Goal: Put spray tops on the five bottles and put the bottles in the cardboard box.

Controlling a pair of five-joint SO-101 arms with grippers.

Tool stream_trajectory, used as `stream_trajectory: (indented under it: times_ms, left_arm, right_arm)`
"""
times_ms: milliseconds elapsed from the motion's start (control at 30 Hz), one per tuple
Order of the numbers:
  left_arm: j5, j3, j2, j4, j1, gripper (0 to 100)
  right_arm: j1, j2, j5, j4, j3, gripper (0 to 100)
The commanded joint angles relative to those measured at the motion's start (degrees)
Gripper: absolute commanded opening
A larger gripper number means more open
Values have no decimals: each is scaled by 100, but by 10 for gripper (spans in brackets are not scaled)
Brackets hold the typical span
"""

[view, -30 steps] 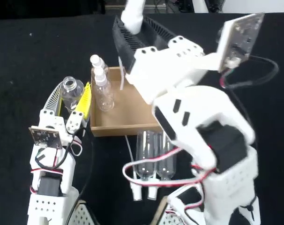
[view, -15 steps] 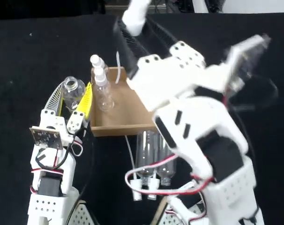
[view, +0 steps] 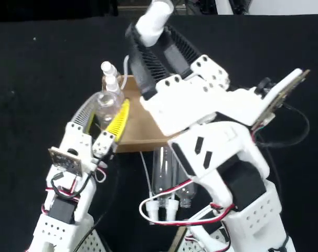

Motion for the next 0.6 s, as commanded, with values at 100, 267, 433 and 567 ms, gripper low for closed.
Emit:
stream_trajectory:
  times_ms: [100, 267, 433, 567]
  left_arm:
    - [62, 119, -53, -141, 259, 41]
    - [62, 119, -53, -141, 286, 41]
    - [62, 119, -53, -141, 259, 41]
    - [62, 119, -53, -141, 259, 41]
  right_arm:
    - [-229, -119, 9, -193, 110, 32]
    - [-237, -119, 9, -193, 251, 32]
    - [-237, -31, 18, -193, 268, 32]
    - [-237, 374, 18, -299, 224, 32]
